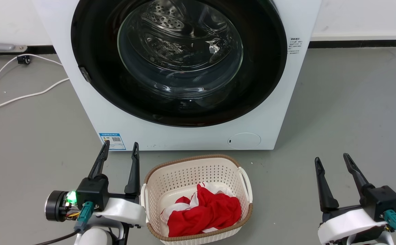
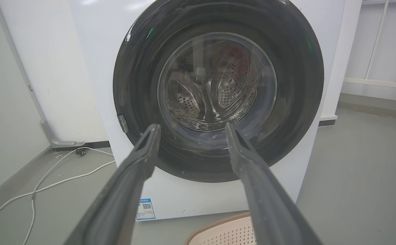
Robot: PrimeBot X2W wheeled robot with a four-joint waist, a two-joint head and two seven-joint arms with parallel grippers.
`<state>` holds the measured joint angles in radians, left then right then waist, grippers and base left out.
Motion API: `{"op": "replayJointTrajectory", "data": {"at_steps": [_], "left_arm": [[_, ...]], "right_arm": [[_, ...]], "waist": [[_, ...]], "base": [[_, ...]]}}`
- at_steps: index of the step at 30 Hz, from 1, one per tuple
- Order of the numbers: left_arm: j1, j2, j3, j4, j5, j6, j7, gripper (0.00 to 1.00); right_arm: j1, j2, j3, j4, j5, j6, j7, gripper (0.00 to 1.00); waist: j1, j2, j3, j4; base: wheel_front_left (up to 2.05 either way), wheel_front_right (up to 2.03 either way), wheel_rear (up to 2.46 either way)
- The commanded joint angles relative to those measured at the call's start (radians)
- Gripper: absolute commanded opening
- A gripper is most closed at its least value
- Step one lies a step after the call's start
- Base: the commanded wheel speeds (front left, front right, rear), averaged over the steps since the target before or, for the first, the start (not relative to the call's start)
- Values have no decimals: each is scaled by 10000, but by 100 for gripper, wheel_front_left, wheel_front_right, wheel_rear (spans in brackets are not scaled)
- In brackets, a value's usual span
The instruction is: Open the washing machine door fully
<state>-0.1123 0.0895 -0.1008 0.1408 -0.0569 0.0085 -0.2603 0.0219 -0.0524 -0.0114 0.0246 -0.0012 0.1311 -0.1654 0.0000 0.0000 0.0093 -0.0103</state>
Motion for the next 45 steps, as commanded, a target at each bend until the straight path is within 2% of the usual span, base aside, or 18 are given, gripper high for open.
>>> {"op": "replayJointTrajectory", "data": {"at_steps": [1, 12, 13, 14, 15, 16, 17, 20, 24, 27, 32, 35, 38, 41, 45], "left_arm": [[-84, -4, 14, 44, -40, -1, -71, 100], [-19, -83, 117, 119, -173, -56, -62, 100], [-18, -86, 118, 127, -177, -62, -62, 100], [-17, -91, 127, 137, -188, -55, -62, 100], [-17, -93, 134, 147, -192, -62, -62, 100], [-22, -95, 142, 154, -191, -70, -62, 100], [-28, -99, 149, 158, -194, -79, -62, 100], [-34, -117, 194, 196, -228, -87, -62, 100], [-44, -136, 226, 230, -254, -64, -61, 100], [-59, -154, 254, 230, -268, -64, -61, 100], [-36, -171, 299, 181, -294, -65, -62, 100], [-90, -184, 332, 116, -323, -79, -61, 100], [-199, -196, 383, 69, -376, -60, -61, 100], [-250, -204, 431, 23, -352, -66, -55, 100], [-454, -213, 468, -73, -362, -125, -52, 100]], "right_arm": [[-35, 42, 7, -4, 0, -7, -27, 100], [-71, 40, 1, 143, 209, -7, -82, 100], [-63, 40, -3, 161, 239, -7, -90, 98], [-56, 40, -18, 180, 320, -7, -95, 47], [-55, 40, -21, 196, 394, -7, -102, 3], [-57, 40, -22, 215, 435, -7, -110, 0], [-63, 40, -33, 223, 503, -7, -140, 0], [-157, 39, -93, 324, 1704, -7, -442, 0], [-253, 39, -92, 604, 4250, -5, -704, 0], [-364, 39, 121, 692, 6784, -5, -845, 0], [-676, 33, 576, 532, 12366, -5, -930, 0], [-993, 30, 541, 398, 13893, -3, -860, 0], [-1570, 27, 225, 465, 14835, -3, -617, 0], [-2328, -25, -230, 765, 15613, -3, -320, 0], [-3659, -424, -625, 1593, 16207, -3, 1, 0]], "waist": [[0, 0, 0, 0], [0, 0, -26, 6], [0, 0, -32, 8], [0, 0, -36, 8], [0, 0, -41, 6], [0, 0, -43, 7], [0, 0, -41, 7], [0, 0, -37, 5], [0, 0, -29, 22], [0, 0, -23, 30], [0, 0, 1, 16], [0, 0, 81, -6], [0, 0, 225, -36], [0, 0, 402, -58], [0, 0, 694, -34]], "base": [[0, 0, 0], [0, 0, 0], [0, 0, 0], [0, 0, 0], [0, 0, 0], [0, 0, 0], [0, 0, 0], [0, 0, 0], [0, 0, 0], [0, 0, 0], [0, 0, 0], [0, 0, 0], [0, 0, 0], [0, 0, 0], [0, 0, 0]]}}
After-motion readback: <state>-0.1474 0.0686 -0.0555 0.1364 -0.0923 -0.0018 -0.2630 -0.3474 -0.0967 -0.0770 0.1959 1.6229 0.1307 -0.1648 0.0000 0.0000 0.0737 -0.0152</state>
